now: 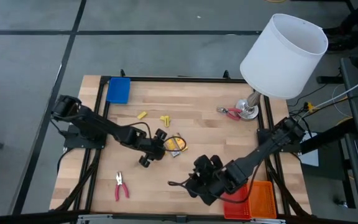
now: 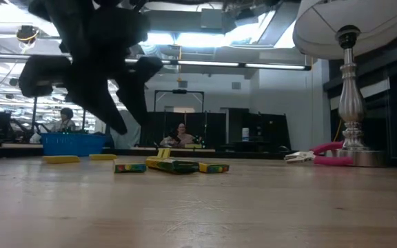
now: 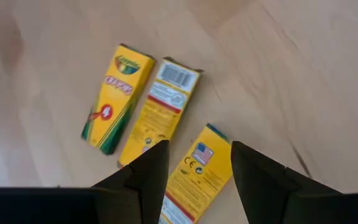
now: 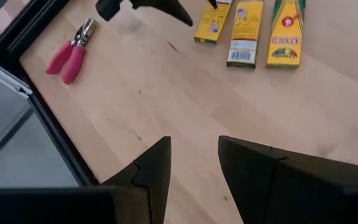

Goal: Pick & Place School Supplies
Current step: Put the yellow crayon box into the orange bin

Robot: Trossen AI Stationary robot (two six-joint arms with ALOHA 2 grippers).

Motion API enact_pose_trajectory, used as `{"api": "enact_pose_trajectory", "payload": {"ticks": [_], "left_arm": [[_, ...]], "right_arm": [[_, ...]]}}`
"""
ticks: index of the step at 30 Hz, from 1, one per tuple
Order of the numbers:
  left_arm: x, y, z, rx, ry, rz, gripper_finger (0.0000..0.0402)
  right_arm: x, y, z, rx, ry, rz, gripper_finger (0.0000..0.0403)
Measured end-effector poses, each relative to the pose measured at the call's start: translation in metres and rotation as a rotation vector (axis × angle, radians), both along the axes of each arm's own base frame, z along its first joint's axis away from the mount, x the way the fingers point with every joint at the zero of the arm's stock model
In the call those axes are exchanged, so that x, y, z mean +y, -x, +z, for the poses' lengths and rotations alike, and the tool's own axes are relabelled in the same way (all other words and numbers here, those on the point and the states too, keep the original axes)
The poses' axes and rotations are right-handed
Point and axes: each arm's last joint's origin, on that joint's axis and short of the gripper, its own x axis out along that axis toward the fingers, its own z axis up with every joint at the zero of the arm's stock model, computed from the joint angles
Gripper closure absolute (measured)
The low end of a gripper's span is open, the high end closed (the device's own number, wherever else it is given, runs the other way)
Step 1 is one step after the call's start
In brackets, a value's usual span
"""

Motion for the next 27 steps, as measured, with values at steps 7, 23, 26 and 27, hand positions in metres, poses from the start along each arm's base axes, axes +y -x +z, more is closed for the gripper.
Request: {"api": "enact_pose_trajectory", "payload": {"ticks": [7,23,26,27], "left_arm": [[0.010,-0.015,-0.004,-0.022,-0.046,-0.070,0.0210],[0.036,-0.035,-0.025,0.009,0.056,-0.155,0.0170],[0.038,-0.038,-0.031,0.010,0.042,-0.172,0.0169],[0.038,-0.039,-0.032,0.006,0.041,-0.176,0.0169]], "right_arm": [[0.021,0.022,-0.002,-0.005,-0.067,-0.071,0.0264],[0.052,0.056,-0.002,-0.038,-0.193,-0.161,0.0264],[0.053,0.057,-0.002,-0.038,-0.196,-0.160,0.0264],[0.053,0.057,-0.002,-0.038,-0.198,-0.163,0.0264]]}}
